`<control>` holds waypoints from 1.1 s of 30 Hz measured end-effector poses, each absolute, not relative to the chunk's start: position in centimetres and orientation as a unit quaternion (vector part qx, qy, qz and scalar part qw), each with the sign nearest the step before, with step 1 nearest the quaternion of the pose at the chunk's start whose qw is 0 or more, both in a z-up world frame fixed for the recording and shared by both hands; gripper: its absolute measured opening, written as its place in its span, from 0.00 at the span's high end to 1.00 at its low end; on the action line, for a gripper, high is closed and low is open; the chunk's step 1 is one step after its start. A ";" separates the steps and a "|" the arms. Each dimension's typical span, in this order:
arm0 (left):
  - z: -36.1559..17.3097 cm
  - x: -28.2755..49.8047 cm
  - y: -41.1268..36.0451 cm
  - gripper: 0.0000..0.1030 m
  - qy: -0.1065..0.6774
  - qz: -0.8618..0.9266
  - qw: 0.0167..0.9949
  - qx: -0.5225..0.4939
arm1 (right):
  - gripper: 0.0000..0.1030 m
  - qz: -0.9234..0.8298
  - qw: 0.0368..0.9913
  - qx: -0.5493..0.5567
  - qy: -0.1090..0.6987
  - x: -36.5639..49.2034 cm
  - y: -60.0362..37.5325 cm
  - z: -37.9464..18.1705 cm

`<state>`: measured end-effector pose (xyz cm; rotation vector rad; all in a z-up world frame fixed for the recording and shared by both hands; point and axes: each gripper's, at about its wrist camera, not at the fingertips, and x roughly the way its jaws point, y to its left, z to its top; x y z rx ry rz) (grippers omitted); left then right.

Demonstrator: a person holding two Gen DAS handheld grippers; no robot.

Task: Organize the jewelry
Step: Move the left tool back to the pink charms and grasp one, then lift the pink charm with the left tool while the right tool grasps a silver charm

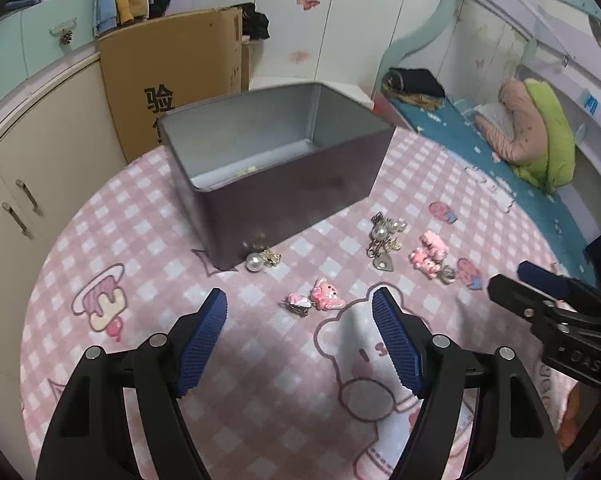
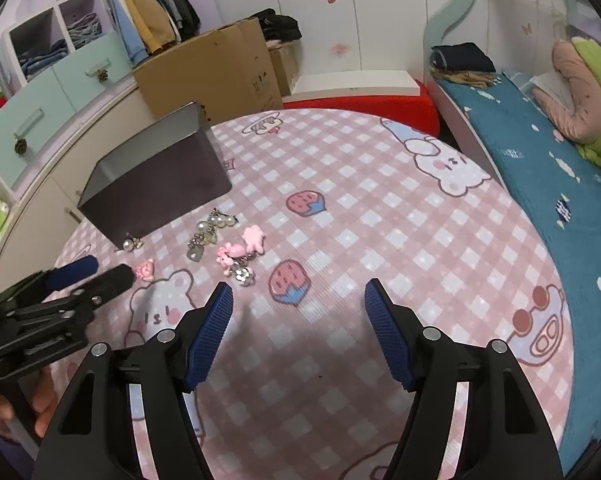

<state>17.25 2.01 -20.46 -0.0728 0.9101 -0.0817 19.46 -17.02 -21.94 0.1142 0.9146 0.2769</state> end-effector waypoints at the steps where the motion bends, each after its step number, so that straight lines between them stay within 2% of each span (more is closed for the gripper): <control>1: -20.7 17.4 1.9 0.29 0.442 -0.038 0.895 -0.030 | 0.35 0.133 0.886 0.056 0.440 19.6 -17.1 -22.1; 6: -21.5 18.0 1.2 0.35 0.451 -0.032 0.892 -0.009 | 0.35 0.133 0.885 0.051 0.443 20.0 -17.2 -22.5; 8: -21.6 18.0 0.9 0.44 0.448 -0.025 0.894 0.012 | 0.35 0.132 0.885 0.042 0.445 20.2 -17.0 -22.6; 10: -21.4 18.0 0.7 0.60 0.444 -0.035 0.895 0.024 | 0.35 0.136 0.884 0.037 0.445 20.4 -16.6 -22.7; 13: -21.2 18.0 0.6 0.76 0.442 -0.041 0.896 0.032 | 0.35 0.143 0.883 0.031 0.447 20.8 -15.8 -22.8; 17: -21.1 17.9 0.7 0.79 0.440 -0.049 0.896 0.029 | 0.35 0.152 0.882 0.020 0.446 21.3 -14.8 -22.9; 18: -21.1 17.9 1.0 0.87 0.440 -0.050 0.896 0.023 | 0.35 0.153 0.881 0.017 0.446 21.4 -14.5 -22.9; 26: -20.4 17.4 3.6 0.87 0.446 -0.075 0.891 -0.034 | 0.37 0.167 0.882 -0.015 0.440 21.8 -12.3 -23.2; 28: -20.2 17.1 4.0 0.87 0.444 -0.081 0.891 -0.040 | 0.50 0.162 0.884 -0.026 0.437 21.9 -12.0 -23.2; 33: -19.5 16.3 4.6 0.87 0.439 -0.093 0.892 -0.052 | 0.68 0.161 0.884 -0.052 0.435 21.6 -11.2 -23.1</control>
